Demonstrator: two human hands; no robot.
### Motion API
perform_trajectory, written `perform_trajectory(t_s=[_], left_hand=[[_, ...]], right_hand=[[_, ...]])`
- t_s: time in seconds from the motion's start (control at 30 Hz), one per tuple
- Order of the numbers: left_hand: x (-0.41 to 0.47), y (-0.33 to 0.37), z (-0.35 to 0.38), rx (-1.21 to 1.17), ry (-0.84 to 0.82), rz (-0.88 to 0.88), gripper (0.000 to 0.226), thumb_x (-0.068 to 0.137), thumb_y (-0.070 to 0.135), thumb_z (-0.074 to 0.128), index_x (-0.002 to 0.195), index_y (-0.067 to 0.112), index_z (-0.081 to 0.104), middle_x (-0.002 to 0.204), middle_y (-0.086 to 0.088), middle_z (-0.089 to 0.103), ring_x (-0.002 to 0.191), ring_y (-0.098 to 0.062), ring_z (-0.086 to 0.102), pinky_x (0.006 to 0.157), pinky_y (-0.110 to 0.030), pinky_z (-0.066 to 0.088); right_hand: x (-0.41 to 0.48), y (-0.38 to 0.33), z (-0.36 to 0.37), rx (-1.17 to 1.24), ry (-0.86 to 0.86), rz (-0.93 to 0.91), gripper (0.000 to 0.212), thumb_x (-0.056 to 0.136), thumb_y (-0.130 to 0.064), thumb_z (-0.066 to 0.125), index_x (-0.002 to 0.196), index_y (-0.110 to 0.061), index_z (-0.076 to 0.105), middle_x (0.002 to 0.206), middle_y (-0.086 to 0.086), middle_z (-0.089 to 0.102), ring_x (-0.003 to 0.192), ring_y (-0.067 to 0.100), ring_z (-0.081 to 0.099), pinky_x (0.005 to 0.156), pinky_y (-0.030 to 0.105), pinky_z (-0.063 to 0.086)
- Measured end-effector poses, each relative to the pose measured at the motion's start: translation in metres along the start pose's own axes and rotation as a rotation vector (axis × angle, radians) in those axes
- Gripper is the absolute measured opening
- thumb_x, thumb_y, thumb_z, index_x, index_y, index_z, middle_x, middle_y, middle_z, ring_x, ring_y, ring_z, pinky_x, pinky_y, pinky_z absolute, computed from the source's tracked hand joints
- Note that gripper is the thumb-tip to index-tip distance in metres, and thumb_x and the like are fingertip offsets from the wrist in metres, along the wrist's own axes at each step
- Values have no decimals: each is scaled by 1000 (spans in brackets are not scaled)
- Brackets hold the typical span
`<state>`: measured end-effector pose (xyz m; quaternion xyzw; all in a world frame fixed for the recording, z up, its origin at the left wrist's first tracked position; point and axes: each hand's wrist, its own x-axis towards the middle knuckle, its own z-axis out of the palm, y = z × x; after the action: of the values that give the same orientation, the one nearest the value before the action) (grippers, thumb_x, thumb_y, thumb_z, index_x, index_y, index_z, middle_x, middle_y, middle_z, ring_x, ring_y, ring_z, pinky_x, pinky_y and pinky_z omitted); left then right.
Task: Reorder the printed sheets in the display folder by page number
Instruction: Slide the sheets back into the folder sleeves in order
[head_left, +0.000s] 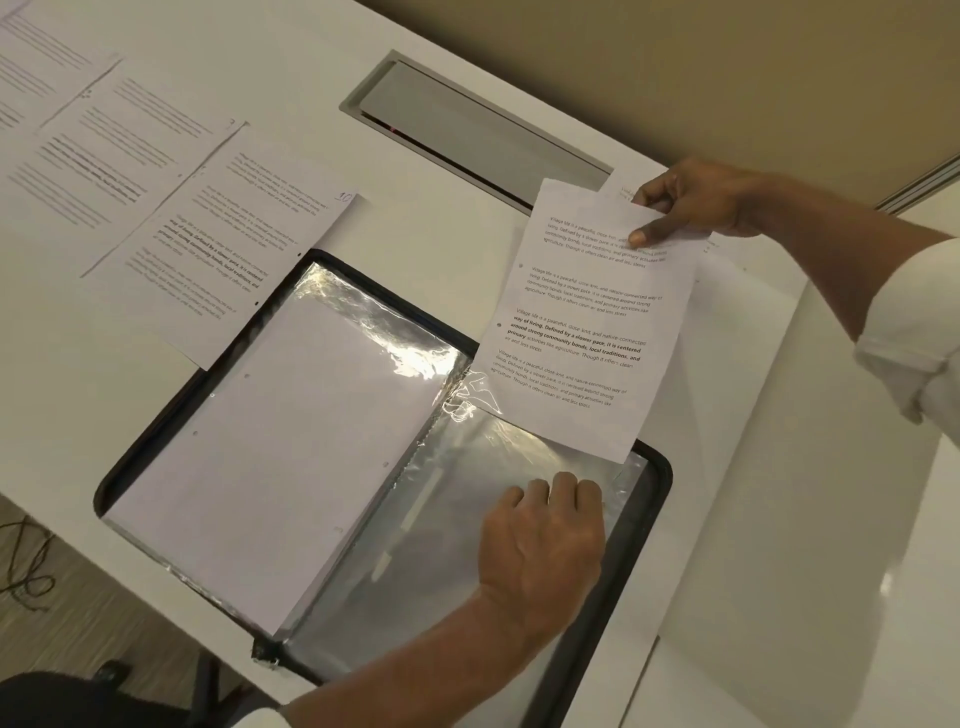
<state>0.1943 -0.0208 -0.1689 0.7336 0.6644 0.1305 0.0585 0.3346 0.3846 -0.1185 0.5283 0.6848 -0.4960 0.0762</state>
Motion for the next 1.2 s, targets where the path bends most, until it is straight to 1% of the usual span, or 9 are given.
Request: perform_trajectory(t_s=[0.1, 0.2, 0.3, 0.37, 0.47, 0.53, 0.63, 0.9, 1.2], left_hand=[[5, -1, -2, 18, 44, 3, 22, 86, 28, 84, 80, 17, 67, 65, 2, 59, 51, -13, 52, 50, -29, 50], [8, -2, -3, 21, 128, -10, 43, 103, 51, 63, 77, 18, 66, 64, 2, 59, 51, -15, 54, 50, -31, 50], [8, -5, -1, -9, 151, -12, 58, 104, 65, 52, 77, 16, 67, 71, -1, 62, 60, -19, 57, 56, -36, 52], [6, -12, 0, -22, 113, 5, 59, 104, 66, 50, 84, 14, 69, 85, -6, 67, 76, -23, 62, 64, -38, 55], [-1, -27, 7, -23, -17, 55, 63, 102, 69, 48, 109, 12, 72, 126, -15, 70, 116, -32, 67, 94, -44, 60], [-8, -36, 13, -4, -128, 91, 73, 102, 74, 41, 125, 11, 70, 148, -18, 59, 139, -35, 56, 113, -49, 49], [-19, -43, 21, 7, -219, 136, 90, 100, 80, 32, 143, 6, 60, 166, -22, 37, 155, -37, 34, 124, -51, 29], [-34, -43, 18, -91, -398, 244, 116, 95, 89, 22, 166, 1, -4, 173, -17, -20, 161, -31, -19, 130, -55, 12], [-37, -34, 22, -123, -425, 293, 118, 93, 90, 25, 164, 7, -19, 171, -13, -30, 159, -31, -26, 130, -57, 9]], right_hand=[[-7, 10, 5, 28, -5, 6, 39, 75, -18, 90, 109, -5, 76, 108, 13, 80, 92, 23, 76, 75, 29, 63], [-14, 18, 11, 62, -37, 41, 38, 78, -17, 89, 112, -6, 76, 108, 12, 80, 97, 28, 77, 73, 32, 66], [-21, 23, 18, 90, -79, 76, 33, 80, -16, 89, 110, -6, 77, 106, 11, 81, 94, 27, 79, 67, 30, 64], [-25, 27, 22, 87, -98, 84, 31, 79, -15, 89, 106, -5, 77, 105, 11, 81, 93, 28, 79, 71, 33, 64], [-28, 32, 28, 59, -116, 75, 33, 78, -15, 90, 108, -6, 78, 108, 11, 80, 102, 32, 77, 90, 45, 63], [-30, 33, 33, 45, -129, 73, 34, 78, -16, 90, 109, -6, 79, 109, 10, 80, 104, 32, 77, 98, 48, 59], [-29, 34, 43, 19, -123, 46, 33, 77, -17, 91, 106, -6, 79, 107, 8, 81, 102, 31, 77, 98, 45, 60], [-31, 24, 67, -17, -148, -20, 31, 80, -16, 90, 107, -7, 78, 105, 0, 81, 99, 19, 78, 92, 34, 60], [-35, 18, 104, -71, -228, -35, 34, 83, -18, 89, 114, -11, 77, 112, -5, 80, 98, 17, 78, 88, 33, 64]])
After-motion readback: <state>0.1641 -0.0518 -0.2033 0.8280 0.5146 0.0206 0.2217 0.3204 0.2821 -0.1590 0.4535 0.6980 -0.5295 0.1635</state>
